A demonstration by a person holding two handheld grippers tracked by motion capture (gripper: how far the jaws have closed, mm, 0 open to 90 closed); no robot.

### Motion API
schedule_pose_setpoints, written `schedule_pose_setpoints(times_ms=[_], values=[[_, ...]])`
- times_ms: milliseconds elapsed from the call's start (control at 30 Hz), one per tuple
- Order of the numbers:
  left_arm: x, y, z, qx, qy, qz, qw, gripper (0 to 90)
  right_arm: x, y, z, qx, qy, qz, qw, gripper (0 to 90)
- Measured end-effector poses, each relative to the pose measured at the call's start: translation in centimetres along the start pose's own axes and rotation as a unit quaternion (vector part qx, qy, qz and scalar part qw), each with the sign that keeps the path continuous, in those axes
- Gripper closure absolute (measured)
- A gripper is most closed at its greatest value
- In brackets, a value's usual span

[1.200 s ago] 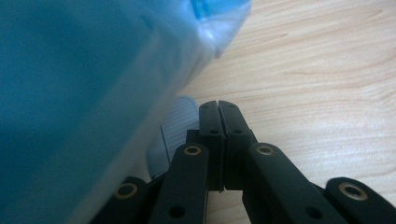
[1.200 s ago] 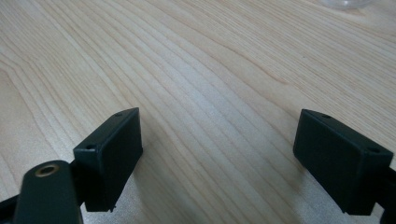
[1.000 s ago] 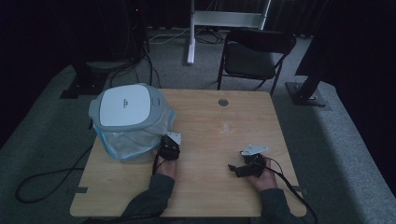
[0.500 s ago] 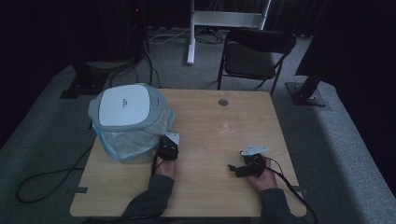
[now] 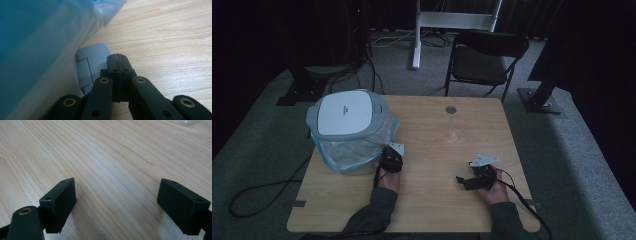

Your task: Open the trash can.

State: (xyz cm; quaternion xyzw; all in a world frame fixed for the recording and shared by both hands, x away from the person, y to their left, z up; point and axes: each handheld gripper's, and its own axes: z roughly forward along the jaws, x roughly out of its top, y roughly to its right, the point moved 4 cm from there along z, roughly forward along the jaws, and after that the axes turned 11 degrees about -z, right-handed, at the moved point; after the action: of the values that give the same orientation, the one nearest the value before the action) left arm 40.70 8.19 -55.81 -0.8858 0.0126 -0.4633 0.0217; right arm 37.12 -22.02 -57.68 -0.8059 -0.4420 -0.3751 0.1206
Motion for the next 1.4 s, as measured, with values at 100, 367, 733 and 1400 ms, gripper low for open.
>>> schedule_pose_setpoints(times_ms=[100, 367, 733, 1400], values=[[0.00, -0.06, 0.01, -0.001, -0.001, 0.005, 1.0000, 90.0, 0.00, 0.00, 0.00, 0.000, 0.000, 0.000, 1.0000, 14.9], [-0.23, 0.04, 0.05, 0.002, -0.007, 0.003, 1.0000, 90.0, 0.01, 0.00, 0.01, 0.000, 0.000, -0.001, 1.0000, 14.9], [-0.27, -0.03, 0.08, 0.001, -0.006, 0.001, 1.0000, 90.0, 0.02, -0.02, 0.01, 0.001, 0.001, -0.002, 1.0000, 14.8], [-0.40, 0.15, 0.28, 0.008, -0.009, 0.023, 0.9997, 90.0, 0.04, -0.04, 0.04, 0.001, 0.001, -0.002, 1.0000, 14.8]])
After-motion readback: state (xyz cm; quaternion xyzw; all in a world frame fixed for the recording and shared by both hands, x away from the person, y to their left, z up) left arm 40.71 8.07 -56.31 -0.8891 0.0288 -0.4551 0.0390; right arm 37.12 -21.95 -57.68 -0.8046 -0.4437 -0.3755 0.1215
